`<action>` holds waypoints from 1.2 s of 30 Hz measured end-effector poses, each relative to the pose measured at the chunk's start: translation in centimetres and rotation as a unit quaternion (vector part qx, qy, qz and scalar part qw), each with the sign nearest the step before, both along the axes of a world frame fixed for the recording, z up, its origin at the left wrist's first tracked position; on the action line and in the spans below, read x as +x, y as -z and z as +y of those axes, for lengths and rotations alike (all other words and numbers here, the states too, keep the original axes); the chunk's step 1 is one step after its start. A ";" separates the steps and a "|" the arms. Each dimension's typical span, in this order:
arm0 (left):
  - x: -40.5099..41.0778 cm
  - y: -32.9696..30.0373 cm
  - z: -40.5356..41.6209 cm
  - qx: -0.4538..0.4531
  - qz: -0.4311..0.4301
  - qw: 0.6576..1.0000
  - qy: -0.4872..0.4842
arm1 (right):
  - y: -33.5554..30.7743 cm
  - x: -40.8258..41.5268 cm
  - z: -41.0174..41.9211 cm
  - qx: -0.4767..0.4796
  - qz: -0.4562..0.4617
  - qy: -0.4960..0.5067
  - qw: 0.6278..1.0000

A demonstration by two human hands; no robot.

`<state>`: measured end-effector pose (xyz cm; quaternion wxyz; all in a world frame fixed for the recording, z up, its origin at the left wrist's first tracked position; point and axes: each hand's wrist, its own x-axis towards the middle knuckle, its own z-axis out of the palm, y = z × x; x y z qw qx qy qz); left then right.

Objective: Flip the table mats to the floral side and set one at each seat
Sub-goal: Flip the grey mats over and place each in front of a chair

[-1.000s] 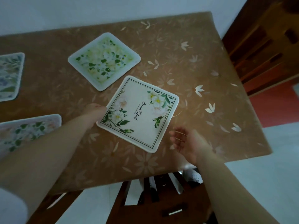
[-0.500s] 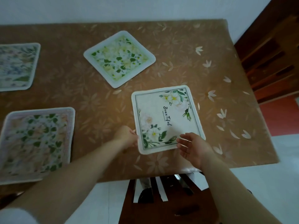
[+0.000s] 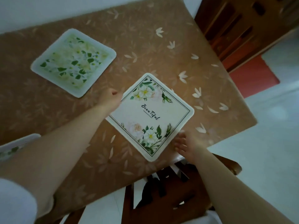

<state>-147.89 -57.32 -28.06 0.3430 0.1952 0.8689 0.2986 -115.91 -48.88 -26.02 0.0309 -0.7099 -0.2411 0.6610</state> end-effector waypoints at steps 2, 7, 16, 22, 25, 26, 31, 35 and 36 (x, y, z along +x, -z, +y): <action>-1.2 0.9 1.3 -0.020 -0.014 1.000 -0.002 | 0.5 0.1 -0.3 -0.019 0.024 0.022 0.999; -1.4 1.8 2.4 -0.061 -0.051 0.996 -0.026 | 1.6 0.4 -0.3 -0.023 0.046 0.046 0.998; 0.5 0.8 -1.0 -0.051 -0.153 0.981 -0.104 | 1.8 0.1 2.6 0.021 0.006 0.015 1.000; 6.8 0.0 -6.0 -0.084 -0.197 0.957 -0.195 | 1.8 0.1 7.6 0.094 0.003 -0.124 0.988; 10.3 0.3 -8.5 -0.092 -0.180 0.951 -0.236 | 1.6 -0.7 9.9 0.096 0.042 -0.195 0.975; 11.4 0.3 -8.9 -0.091 -0.178 0.948 -0.248 | 1.6 -1.1 10.5 0.093 0.053 -0.222 0.969; 14.6 0.1 -9.4 -0.048 -0.174 0.921 -0.344 | 2.1 -2.5 12.3 0.090 0.076 -0.315 0.942; 16.8 0.6 -9.7 0.053 -0.215 0.871 -0.439 | 2.6 -2.6 12.1 0.103 0.088 -0.327 0.935; 17.1 0.7 -9.7 0.068 -0.219 0.863 -0.451 | 2.7 -2.4 12.0 0.108 0.090 -0.324 0.935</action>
